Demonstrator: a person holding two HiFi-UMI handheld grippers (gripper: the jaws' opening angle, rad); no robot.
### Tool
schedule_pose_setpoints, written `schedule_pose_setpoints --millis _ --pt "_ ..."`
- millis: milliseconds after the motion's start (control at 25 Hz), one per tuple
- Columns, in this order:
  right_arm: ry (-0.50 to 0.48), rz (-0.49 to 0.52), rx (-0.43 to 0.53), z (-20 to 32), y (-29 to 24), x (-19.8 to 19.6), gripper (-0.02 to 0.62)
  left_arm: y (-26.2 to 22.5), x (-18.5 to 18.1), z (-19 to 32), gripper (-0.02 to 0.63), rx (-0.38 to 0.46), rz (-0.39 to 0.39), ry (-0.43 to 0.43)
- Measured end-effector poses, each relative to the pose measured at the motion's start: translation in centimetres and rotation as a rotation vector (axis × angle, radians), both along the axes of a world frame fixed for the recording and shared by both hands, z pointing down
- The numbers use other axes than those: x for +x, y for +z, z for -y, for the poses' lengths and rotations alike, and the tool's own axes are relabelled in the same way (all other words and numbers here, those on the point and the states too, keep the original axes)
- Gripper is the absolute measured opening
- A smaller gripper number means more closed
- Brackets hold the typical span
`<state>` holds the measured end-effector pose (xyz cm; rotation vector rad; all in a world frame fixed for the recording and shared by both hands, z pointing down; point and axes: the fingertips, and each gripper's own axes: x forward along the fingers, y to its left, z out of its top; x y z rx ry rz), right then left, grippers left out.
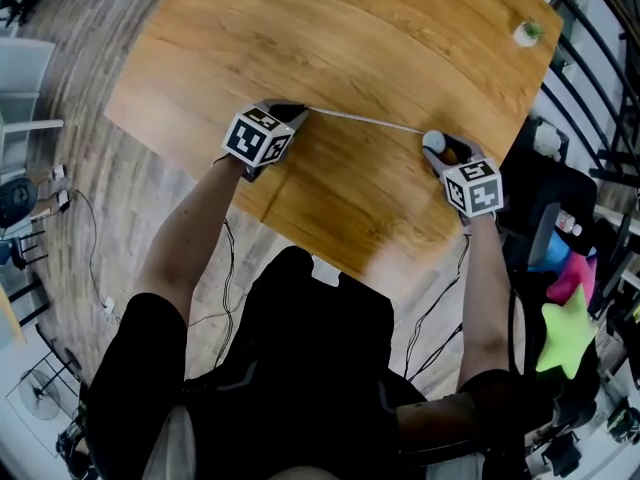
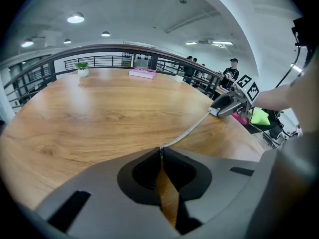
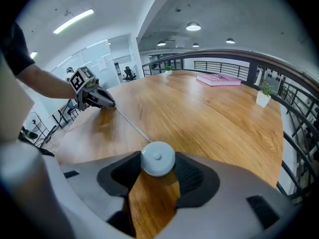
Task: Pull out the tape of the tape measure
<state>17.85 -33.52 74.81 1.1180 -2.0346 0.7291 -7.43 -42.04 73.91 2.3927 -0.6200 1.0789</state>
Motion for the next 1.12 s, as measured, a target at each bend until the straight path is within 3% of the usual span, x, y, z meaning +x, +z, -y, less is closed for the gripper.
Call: schedule_pose_setpoints --millis 120,160,280,320,560,760,1120 --pt "-0.007 -0.012 0.022 -0.1 -0.1 -0.1 0.228 -0.2 -0.2 0.3 0.040 0.008 0.004 -0.034" --pt "-0.010 -0.021 0.027 -0.2 -0.1 0.0 0.263 -0.4 -0.3 0.5 0.042 0.021 0.001 -0.049" --pt "0.002 -0.043 0.039 -0.1 -0.7 0.5 0.285 -0.8 -0.8 0.8 0.172 0.031 -0.014 -0.068" --pt "0.014 -0.041 0.053 0.1 -1.2 0.7 0.285 -1.1 -1.0 1.0 0.186 0.033 -0.018 -0.074" --pt "0.100 0.049 0.156 -0.4 -7.0 0.4 0.249 -6.4 -1.9 0.8 0.190 0.099 -0.093 -0.141" --pt "0.171 0.111 0.238 -0.2 -14.3 0.8 0.189 -14.1 -1.0 0.5 0.186 0.160 -0.241 -0.228" --pt "0.228 0.172 0.433 -3.3 -28.7 1.5 0.169 -28.1 1.8 -4.4 0.155 0.297 -0.445 -0.199"
